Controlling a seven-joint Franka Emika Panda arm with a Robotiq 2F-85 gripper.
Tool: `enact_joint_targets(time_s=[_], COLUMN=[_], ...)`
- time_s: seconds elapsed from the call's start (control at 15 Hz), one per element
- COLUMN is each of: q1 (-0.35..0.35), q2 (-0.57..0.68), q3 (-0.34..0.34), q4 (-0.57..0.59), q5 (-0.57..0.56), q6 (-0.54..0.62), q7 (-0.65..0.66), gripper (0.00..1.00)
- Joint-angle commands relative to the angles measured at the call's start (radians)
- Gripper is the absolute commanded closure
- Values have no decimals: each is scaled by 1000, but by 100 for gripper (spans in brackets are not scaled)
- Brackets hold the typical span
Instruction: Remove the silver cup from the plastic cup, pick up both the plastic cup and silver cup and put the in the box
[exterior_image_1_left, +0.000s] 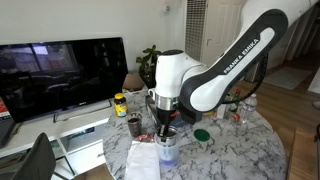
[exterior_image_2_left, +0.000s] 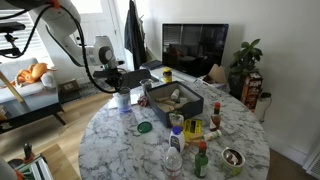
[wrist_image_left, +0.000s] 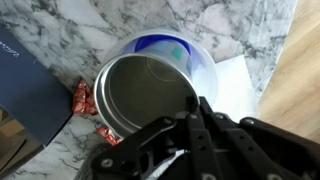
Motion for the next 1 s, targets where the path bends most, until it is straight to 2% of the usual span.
enact_joint_targets(time_s=[0.0,0.27,0.93], q1=[16,30,2], q2=[-24,-79,-393], q3=[-8,-21,6], q4=[-2,-12,-75], q5=[-20,-46,-124], q6=[-50,-86,-248], q7=[31,77,183], gripper=[99,99,99])
